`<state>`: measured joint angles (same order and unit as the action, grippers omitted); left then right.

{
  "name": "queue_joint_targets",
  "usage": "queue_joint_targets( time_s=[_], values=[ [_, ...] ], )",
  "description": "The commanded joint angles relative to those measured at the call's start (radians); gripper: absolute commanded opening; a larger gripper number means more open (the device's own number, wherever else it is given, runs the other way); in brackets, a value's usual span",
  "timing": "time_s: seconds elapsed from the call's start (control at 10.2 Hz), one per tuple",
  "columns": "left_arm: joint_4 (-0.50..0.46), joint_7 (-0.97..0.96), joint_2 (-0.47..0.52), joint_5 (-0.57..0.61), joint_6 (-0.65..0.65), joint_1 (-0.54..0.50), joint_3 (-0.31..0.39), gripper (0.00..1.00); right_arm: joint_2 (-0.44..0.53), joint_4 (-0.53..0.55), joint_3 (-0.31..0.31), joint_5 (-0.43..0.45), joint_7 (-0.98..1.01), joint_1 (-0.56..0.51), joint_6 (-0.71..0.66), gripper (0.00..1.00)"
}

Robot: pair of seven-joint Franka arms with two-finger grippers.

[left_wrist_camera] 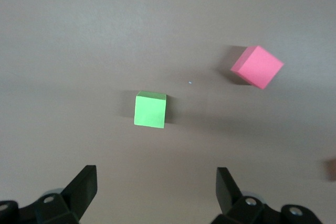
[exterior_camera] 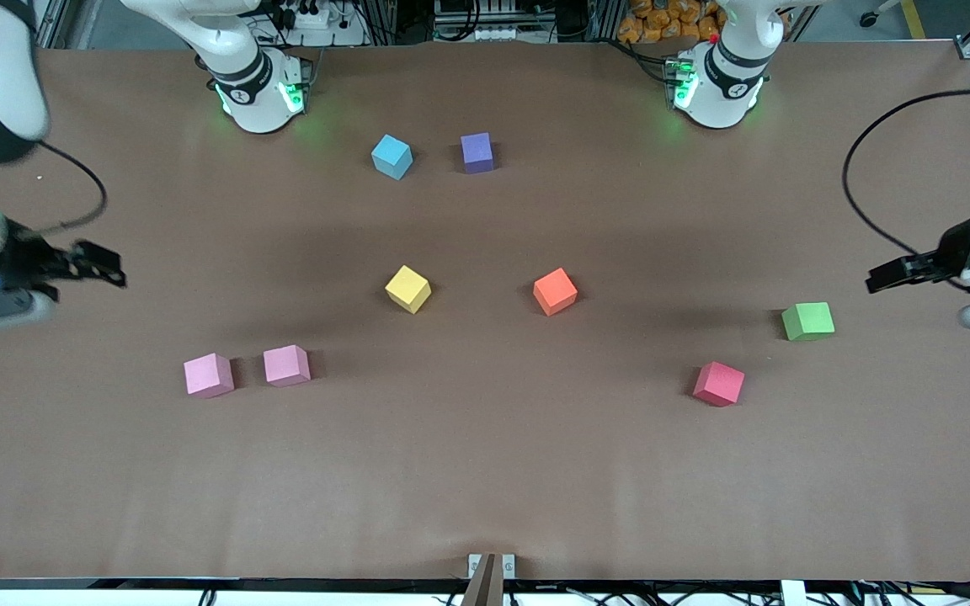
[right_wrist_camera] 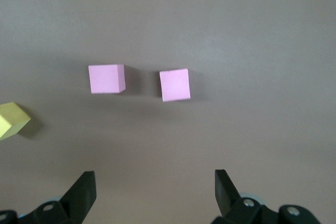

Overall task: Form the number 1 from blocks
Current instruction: 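Move the right gripper toward the purple cube while the left gripper reaches green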

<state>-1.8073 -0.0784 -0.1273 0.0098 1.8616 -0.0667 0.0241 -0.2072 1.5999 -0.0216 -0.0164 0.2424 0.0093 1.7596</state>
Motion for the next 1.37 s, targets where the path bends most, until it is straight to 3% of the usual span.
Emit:
queue_joint_targets(
  time_s=[0.0, 0.29, 0.49, 0.98, 1.27],
  values=[
    [-0.125, 0.002, 0.028, -0.008, 0.094, -0.028, -0.003, 1.00, -0.081, -0.011, 0.003, -0.003, 0.003, 0.044, 0.093, 1.00],
    [-0.165, -0.006, -0.037, -0.013, 0.116, -0.087, -0.003, 1.00, -0.191, -0.009, 0.003, -0.005, -0.006, 0.122, 0.208, 1.00],
    [-0.204, -0.052, -0.075, -0.017, 0.155, -0.090, -0.003, 1.00, -0.209, -0.005, 0.003, -0.042, -0.030, 0.182, 0.221, 1.00],
    [-0.219, -0.066, -0.198, 0.006, 0.269, -0.068, -0.007, 1.00, -0.132, 0.103, 0.003, -0.043, -0.392, 0.482, 0.192, 1.00],
    [-0.219, -0.052, -0.230, 0.107, 0.301, -0.068, -0.029, 1.00, -0.083, 0.181, 0.003, -0.043, -0.535, 0.637, 0.184, 1.00]
  ],
)
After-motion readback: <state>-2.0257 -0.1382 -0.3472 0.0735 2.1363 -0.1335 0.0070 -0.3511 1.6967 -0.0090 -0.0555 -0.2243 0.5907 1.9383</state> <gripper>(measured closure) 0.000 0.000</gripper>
